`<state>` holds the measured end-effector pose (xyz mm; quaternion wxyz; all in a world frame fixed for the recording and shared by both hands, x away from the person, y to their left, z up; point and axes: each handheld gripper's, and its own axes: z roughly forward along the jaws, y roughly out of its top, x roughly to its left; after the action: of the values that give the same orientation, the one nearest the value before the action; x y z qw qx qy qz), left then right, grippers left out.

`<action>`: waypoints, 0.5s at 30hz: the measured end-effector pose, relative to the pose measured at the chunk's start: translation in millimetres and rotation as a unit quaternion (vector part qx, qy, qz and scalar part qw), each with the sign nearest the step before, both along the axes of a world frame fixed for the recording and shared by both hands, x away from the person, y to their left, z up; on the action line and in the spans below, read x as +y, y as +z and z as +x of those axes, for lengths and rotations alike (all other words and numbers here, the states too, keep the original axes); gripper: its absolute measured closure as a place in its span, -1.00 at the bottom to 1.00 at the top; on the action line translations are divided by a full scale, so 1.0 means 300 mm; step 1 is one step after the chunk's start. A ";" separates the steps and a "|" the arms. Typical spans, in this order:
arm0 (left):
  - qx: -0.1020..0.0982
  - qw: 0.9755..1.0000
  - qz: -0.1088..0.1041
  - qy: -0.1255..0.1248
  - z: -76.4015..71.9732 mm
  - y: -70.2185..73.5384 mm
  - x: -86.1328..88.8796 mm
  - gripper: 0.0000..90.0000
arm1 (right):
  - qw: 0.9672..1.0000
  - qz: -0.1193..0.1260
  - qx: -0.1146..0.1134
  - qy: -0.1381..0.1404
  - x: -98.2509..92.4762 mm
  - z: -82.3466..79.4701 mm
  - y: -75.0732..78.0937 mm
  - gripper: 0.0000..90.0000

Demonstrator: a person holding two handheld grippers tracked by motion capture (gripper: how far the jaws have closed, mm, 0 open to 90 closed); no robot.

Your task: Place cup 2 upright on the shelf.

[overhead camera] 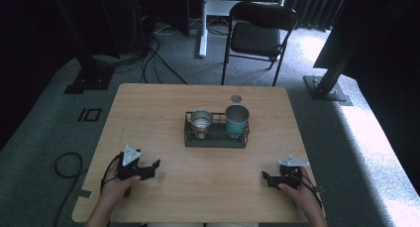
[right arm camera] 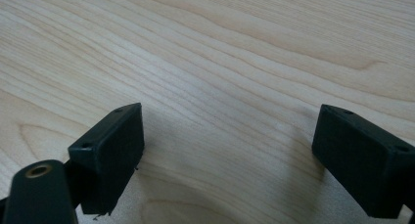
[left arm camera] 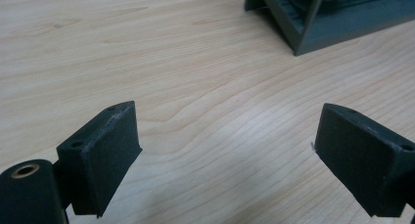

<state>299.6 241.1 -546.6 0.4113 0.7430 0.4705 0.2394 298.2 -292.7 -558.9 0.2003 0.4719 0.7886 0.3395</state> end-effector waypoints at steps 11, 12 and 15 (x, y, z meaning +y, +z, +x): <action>0.008 0.999 0.000 0.032 -0.015 -0.010 0.063 -0.77 | 1.000 0.000 0.000 0.000 0.000 0.000 0.000 -0.74; 0.010 0.999 0.004 0.038 -0.020 -0.010 0.073 -0.77 | 1.000 0.000 0.000 0.000 0.000 0.000 0.000 -0.74; 0.012 0.999 0.005 0.044 -0.025 -0.013 0.088 -0.77 | 1.000 0.000 0.000 0.000 0.000 0.000 0.000 -0.74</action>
<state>292.1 267.4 -550.6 0.3912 0.7262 0.5067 0.2508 298.3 -292.7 -558.9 0.2000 0.4721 0.7885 0.3396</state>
